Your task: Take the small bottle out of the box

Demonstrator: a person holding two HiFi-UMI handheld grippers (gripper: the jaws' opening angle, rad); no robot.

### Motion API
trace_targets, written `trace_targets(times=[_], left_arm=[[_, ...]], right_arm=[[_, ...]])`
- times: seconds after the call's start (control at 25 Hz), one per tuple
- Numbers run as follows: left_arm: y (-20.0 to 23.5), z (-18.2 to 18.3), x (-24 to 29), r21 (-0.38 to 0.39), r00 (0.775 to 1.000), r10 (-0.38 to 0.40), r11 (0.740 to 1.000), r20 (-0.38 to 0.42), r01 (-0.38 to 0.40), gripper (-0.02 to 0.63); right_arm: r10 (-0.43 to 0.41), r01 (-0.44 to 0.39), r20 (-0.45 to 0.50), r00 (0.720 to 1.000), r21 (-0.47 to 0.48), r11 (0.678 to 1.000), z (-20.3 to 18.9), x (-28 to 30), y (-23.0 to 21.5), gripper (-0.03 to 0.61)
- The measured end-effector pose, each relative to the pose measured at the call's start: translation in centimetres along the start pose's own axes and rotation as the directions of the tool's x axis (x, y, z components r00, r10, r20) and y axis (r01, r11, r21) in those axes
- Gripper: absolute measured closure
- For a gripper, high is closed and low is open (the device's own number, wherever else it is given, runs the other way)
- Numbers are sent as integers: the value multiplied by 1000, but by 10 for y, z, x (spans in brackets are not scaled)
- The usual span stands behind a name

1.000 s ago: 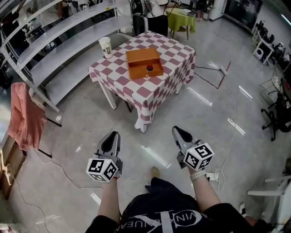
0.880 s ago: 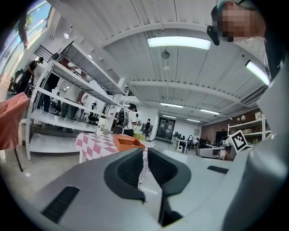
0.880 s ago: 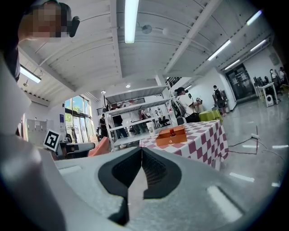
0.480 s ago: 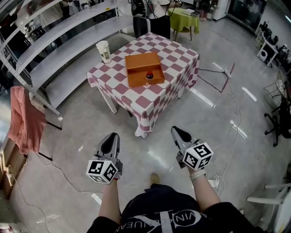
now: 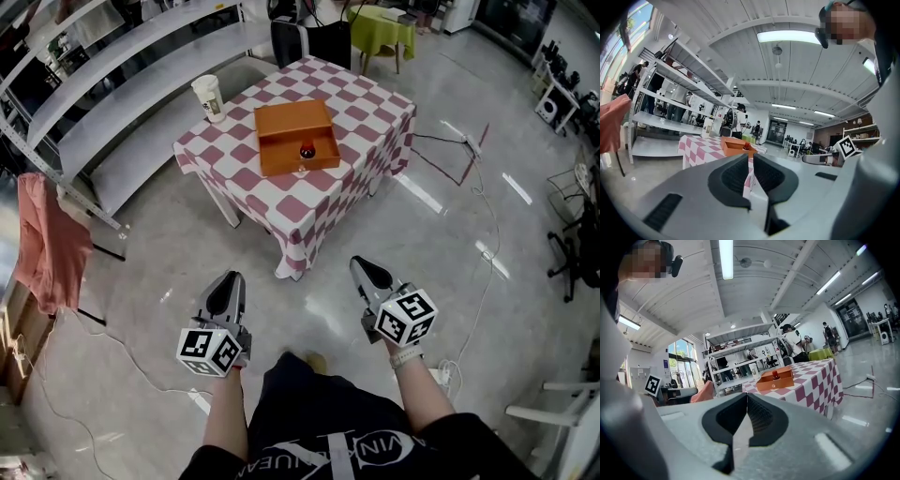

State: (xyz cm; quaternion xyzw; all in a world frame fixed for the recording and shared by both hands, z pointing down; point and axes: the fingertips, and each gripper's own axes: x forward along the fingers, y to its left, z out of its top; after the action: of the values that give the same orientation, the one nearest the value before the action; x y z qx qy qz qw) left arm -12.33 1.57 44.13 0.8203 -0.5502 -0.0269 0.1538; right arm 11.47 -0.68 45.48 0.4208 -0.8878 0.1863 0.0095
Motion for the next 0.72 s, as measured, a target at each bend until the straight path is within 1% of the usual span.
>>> trace_targets(times=[0.2,0.44,0.56,0.72], left_arm=[[8,0,6,-1,1000,15,1000,-10,-15,578],[18,3,31,-3,1000,1,1000,-17,-1,578],[23,10,50,-8,1000,-14,1000,-10,14,578],[27,16,82,-3,999,-52,999,-7,52,578]], right_arm=[[12,-12,-8,1000,13,1000,-2,12,-4,571],[7,-7,-7,1000,2,1000,6,30,-16,571],[-5,5,-9,1000,-5,1000,14,40,-25,571],[-30,30,-4,1000,-8,1000,24,58,-44,571]])
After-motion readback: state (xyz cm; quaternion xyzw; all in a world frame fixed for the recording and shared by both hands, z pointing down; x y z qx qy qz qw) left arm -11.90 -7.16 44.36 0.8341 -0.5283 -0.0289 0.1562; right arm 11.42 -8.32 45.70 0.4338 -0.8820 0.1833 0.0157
